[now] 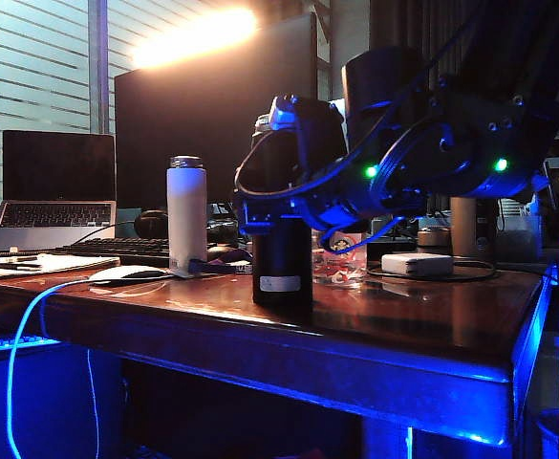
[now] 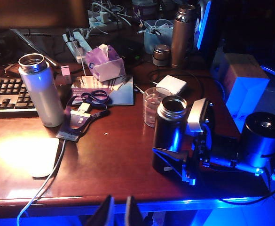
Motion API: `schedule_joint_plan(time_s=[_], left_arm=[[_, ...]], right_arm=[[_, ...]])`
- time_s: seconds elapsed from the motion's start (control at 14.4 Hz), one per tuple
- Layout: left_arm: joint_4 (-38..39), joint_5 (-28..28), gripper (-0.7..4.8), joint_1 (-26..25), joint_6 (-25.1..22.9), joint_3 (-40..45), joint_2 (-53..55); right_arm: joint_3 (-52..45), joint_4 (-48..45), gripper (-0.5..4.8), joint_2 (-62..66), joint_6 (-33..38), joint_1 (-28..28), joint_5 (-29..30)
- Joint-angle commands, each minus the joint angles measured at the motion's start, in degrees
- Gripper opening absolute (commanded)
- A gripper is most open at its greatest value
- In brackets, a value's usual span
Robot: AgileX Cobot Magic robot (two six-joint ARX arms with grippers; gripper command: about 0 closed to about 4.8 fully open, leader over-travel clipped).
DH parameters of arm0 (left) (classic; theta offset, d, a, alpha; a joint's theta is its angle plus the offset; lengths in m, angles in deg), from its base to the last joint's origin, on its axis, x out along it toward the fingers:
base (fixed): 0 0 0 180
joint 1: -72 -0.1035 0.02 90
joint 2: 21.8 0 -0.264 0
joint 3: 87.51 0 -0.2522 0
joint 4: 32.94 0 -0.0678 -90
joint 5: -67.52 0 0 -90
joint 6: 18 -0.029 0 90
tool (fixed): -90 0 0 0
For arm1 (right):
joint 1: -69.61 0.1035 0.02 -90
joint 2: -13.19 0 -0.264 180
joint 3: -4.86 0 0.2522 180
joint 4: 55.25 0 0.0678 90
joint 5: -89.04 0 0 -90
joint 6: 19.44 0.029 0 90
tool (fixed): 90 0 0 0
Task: Pick up the black thermos, pour a little water from inside into the glass cup, then place the black thermos back on the table.
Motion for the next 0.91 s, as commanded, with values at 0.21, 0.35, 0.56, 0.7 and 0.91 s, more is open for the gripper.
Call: schedule_joint_plan(time_s=[0.21, 0.35, 0.56, 0.7, 0.91], left_arm=[[-0.46, -0.48, 0.52, 0.04, 1.25, -0.20, -0.11], [-0.44, -0.46, 0.52, 0.04, 1.22, -0.20, -0.13], [-0.57, -0.44, 0.53, 0.04, 1.20, -0.20, -0.13], [-0.57, -0.44, 0.52, 0.04, 1.20, -0.20, -0.13], [-0.55, -0.44, 0.52, 0.04, 1.20, -0.20, -0.13]], right_arm=[[0.15, -0.90, 4.26, -0.15, -0.09, 0.09, -2.49], [0.15, -0.72, 3.02, -0.15, -0.09, 0.09, -3.08], [0.15, -0.92, 1.66, -0.15, -0.09, 0.09, -3.19], [0.13, -0.87, 0.95, -0.15, -0.13, 0.07, -4.50], [0.11, -0.94, 0.48, -0.15, -0.09, 0.04, -4.33]])
